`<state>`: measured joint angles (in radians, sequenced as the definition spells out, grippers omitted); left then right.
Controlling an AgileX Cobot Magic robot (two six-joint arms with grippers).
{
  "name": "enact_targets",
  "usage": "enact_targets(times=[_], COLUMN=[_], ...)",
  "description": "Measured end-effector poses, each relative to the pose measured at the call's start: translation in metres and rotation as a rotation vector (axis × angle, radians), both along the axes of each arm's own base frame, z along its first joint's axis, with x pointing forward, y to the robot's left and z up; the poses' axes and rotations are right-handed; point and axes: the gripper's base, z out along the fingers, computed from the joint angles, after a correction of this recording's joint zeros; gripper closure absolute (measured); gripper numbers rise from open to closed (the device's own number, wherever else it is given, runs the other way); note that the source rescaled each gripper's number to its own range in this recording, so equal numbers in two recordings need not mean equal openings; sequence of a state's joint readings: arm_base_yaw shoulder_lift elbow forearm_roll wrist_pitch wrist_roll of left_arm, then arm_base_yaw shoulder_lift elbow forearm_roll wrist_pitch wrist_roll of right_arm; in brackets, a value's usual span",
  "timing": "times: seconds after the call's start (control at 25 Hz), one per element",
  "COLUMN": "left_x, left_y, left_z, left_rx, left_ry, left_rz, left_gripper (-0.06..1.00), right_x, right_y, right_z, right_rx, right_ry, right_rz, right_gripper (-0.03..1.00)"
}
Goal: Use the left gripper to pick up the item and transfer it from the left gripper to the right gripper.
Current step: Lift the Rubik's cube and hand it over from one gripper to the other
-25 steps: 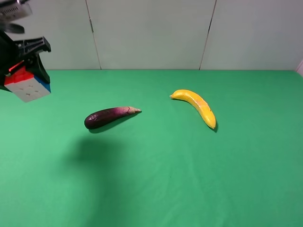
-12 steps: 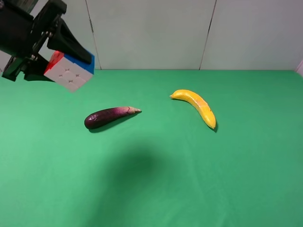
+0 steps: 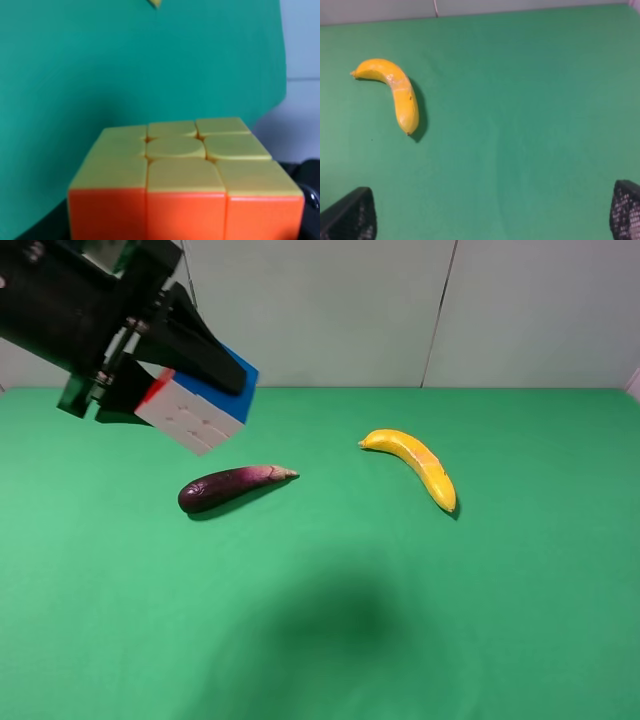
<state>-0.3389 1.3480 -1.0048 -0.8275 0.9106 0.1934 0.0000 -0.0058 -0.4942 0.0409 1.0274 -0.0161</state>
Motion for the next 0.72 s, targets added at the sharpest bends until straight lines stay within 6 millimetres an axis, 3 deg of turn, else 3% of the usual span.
enact_targets(times=[0.2, 0.36, 0.72], left_x=[-0.009, -0.004, 0.02], left_y=[-0.024, -0.038, -0.068], left_z=[-0.002, -0.015, -0.031], left_rx=[-0.027, -0.073, -0.415], left_ry=[0.004, 0.073, 0.136], left_rz=[-0.065, -0.097, -0.142], left_gripper=[0.94, 0.94, 0.94], right_x=[0.0, 0.002, 0.041], right_y=[0.006, 0.016, 0.04], right_z=[0.0, 0.003, 0.025], right_rx=[0.046, 0.092, 0.286], right_ry=[-0.001, 0.0, -0.028], right_rz=[0.05, 0.157, 0.398], right_gripper=[-0.03, -0.03, -0.03])
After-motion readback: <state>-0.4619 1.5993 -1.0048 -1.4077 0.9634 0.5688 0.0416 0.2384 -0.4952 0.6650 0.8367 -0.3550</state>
